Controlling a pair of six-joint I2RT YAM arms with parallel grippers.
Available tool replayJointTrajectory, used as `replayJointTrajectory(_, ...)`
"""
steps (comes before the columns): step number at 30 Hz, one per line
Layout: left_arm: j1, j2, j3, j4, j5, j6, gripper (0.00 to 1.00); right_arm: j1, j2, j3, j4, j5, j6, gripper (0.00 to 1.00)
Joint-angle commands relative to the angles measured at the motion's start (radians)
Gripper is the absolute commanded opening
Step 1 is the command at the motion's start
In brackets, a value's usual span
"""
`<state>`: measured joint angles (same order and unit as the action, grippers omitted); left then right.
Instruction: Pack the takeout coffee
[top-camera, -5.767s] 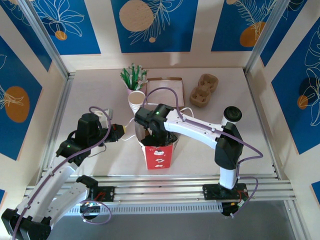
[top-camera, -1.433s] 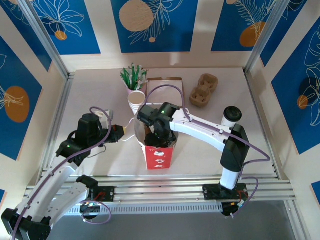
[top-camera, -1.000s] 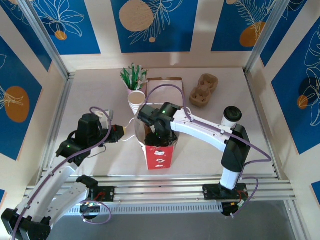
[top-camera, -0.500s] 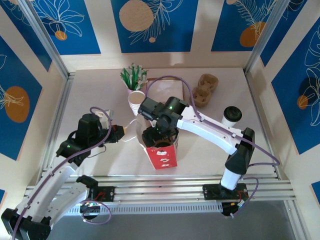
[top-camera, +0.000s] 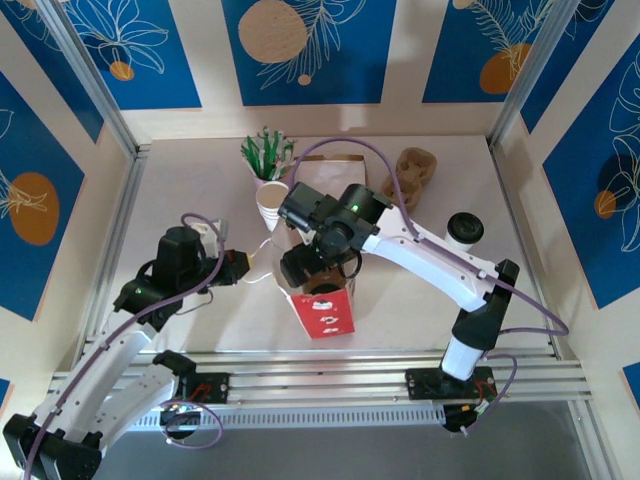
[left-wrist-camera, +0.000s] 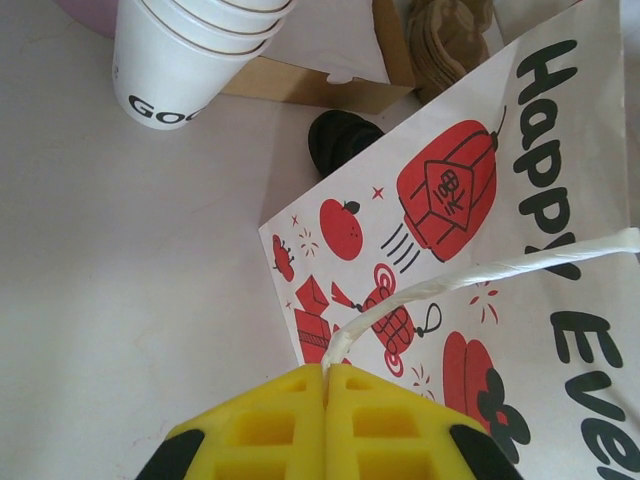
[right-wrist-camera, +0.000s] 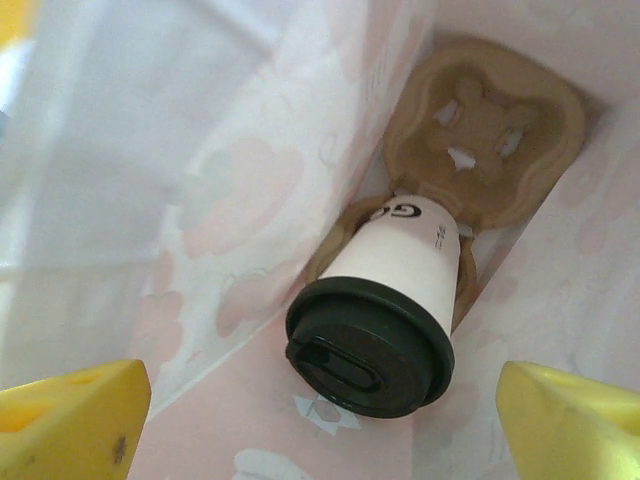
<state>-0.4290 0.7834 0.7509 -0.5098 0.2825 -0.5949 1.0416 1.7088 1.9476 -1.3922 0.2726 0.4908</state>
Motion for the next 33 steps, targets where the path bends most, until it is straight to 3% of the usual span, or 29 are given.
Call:
replayJointTrajectory(1, -0.017, 0.009, 0.026, 0.001, -0.012, 0.02, 0.0, 0.001, -0.037, 0.068, -0.048, 0.017, -0.033, 0.91)
replayJointTrajectory(12, -0.021, 0.07, 0.107, -0.01, -0.004, 0.036, 0.0, -0.026, -0.057, 0.185, -0.054, 0.005, -0.057, 0.91)
replayJointTrajectory(17, -0.027, 0.091, 0.148, -0.013, 0.0, 0.038, 0.0, -0.105, -0.129, 0.213, -0.058, 0.061, -0.038, 0.92)
replayJointTrajectory(20, -0.03, 0.1, 0.155, -0.01, 0.004, 0.035, 0.0, -0.262, -0.207, 0.154, -0.043, 0.047, -0.012, 0.95)
replayJointTrajectory(23, -0.034, 0.105, 0.16, -0.007, 0.006, 0.031, 0.0, -0.473, -0.309, 0.025, 0.011, 0.042, 0.012, 1.0)
replayJointTrajectory(28, -0.043, 0.114, 0.171, -0.003, 0.005, 0.028, 0.0, -0.838, -0.399, -0.19, 0.098, -0.007, 0.055, 0.99)
replayJointTrajectory(33, -0.058, 0.124, 0.162, 0.022, 0.006, 0.021, 0.0, -1.034, -0.35, -0.35, 0.133, 0.044, 0.067, 0.99)
